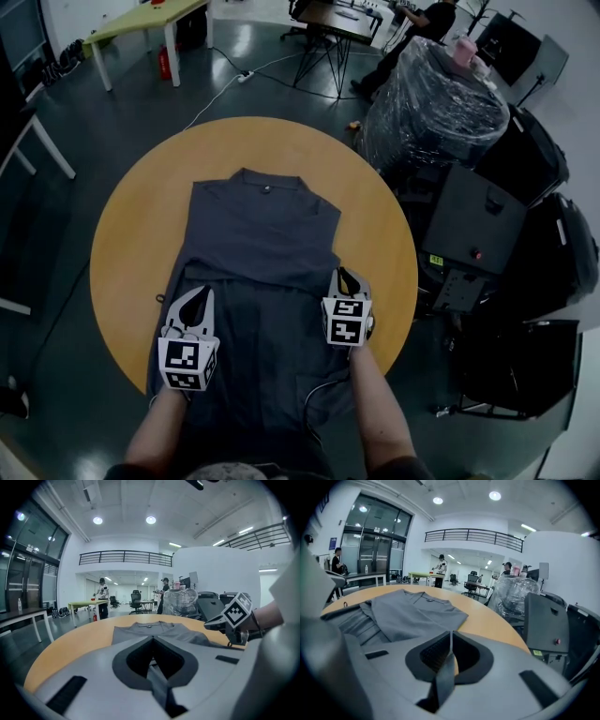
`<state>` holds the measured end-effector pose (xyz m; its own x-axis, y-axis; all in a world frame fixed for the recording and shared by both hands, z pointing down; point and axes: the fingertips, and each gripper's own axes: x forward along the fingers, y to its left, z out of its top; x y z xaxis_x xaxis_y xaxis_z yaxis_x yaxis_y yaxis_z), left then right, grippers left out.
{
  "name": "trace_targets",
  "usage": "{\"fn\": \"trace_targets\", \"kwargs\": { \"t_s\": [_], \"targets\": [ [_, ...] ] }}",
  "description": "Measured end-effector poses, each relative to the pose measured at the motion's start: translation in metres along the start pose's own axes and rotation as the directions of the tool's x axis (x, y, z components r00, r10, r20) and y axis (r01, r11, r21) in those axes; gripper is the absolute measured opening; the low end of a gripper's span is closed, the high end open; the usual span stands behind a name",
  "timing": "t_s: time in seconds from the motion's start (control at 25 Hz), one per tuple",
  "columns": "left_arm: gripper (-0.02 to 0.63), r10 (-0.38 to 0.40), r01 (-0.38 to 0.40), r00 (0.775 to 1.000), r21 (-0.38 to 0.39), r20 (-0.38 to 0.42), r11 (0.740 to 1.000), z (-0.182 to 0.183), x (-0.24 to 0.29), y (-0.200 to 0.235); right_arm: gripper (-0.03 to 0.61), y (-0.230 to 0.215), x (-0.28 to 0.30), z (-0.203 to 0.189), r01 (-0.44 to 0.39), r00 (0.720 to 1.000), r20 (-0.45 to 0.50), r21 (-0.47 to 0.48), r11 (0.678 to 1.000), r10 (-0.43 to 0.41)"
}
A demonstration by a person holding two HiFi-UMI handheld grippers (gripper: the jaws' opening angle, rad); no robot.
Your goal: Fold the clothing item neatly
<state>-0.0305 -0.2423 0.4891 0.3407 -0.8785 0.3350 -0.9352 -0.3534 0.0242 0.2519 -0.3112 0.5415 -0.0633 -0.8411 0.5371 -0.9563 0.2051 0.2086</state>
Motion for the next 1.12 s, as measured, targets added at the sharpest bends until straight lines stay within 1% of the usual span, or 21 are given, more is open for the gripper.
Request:
{"fn": "trace_targets", "kwargs": {
  "t_s": [0.08,0.16,0.2,0.36,0.44,0.56,0.64,0.76,0.88,1.0,1.12],
  "targets": [
    [0.008,0.005,-0.005,1.0,-0.015,0.029,1.0,0.003,-0.007,-0.001,0.005,0.003,-0.005,0.006,-0.004,0.999,0.045,0.025,1.0,0.003],
    [0.008,0.003,0.0,0.998,-0.032,0.07,0.999,0.009,-0.019,-0.005,-0.009,0.005,-0.014,0.015,-0.031,0.994,0.106,0.065,0.997,0.024],
    [0.008,0.007,-0.005,0.997,-0.028,0.081,1.0,0.012,-0.027,-0.006,-0.009,0.005,-0.02,0.021,-0.044,0.99,0.141,0.082,0.996,0.032],
    [0.008,0.048,-0.05,0.997,0.035,0.058,0.998,0.007,-0.058,-0.005,-0.009,-0.003,-0.052,0.041,-0.077,0.961,0.275,0.161,0.984,0.031],
    [0.008,0.063,-0.065,0.997,0.036,0.051,0.997,0.0,-0.076,-0.001,-0.009,-0.011,-0.076,0.043,-0.089,0.946,0.324,0.23,0.969,0.01],
    [0.008,0.082,-0.082,0.995,0.007,0.051,0.997,-0.015,-0.102,0.001,-0.009,-0.023,-0.117,0.033,-0.112,0.929,0.37,0.357,0.928,-0.03],
    [0.008,0.083,-0.084,0.995,0.013,0.051,0.996,-0.02,-0.117,0.0,-0.009,-0.026,-0.143,0.021,-0.101,0.924,0.378,0.399,0.911,-0.063],
    [0.008,0.074,-0.076,0.994,0.023,0.075,0.997,-0.023,-0.148,-0.006,-0.009,-0.021,-0.178,-0.001,-0.078,0.923,0.374,0.414,0.907,-0.091],
    [0.008,0.053,-0.056,0.995,0.022,0.09,0.998,-0.041,-0.187,-0.013,-0.009,-0.013,-0.215,-0.028,-0.07,0.915,0.388,0.422,0.904,-0.11],
    [0.008,0.035,-0.04,0.994,0.039,0.108,0.998,-0.059,-0.235,-0.015,-0.009,-0.006,-0.266,-0.043,-0.034,0.894,0.421,0.409,0.912,-0.155],
    [0.008,0.037,-0.042,0.991,0.04,0.125,0.998,-0.074,-0.289,-0.016,-0.009,0.007,-0.326,-0.055,-0.025,0.868,0.461,0.412,0.911,-0.185]
  ]
}}
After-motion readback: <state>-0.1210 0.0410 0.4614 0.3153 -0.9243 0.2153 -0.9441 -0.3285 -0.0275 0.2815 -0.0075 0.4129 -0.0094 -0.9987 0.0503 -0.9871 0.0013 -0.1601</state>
